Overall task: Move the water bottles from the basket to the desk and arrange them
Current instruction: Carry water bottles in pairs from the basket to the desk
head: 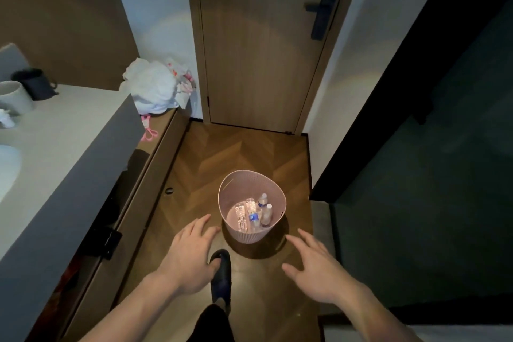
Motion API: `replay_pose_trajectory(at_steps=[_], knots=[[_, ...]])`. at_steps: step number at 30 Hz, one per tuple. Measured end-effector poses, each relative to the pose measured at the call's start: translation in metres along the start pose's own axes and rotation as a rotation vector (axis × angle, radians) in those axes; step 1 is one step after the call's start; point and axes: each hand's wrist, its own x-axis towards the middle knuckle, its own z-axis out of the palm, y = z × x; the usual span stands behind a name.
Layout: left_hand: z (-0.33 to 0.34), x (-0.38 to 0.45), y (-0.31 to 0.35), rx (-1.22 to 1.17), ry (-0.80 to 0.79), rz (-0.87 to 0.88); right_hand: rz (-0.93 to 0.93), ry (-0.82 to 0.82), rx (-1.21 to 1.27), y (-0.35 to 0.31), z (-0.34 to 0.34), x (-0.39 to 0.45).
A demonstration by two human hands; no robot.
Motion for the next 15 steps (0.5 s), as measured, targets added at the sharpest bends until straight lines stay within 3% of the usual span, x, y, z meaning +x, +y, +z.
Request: replay_pose_trajectory(at_steps=[10,15], knots=[[-0.023,0.259,-0.041,-0.093,-0.254,-0.095,0.138,-0.097,0.049,-0.029,-0.056,0.251],[0.022,0.358,-0.061,-0.203,-0.402,-0.174,0.145,-0.096,0.094,-0.023,-0.055,0.345]])
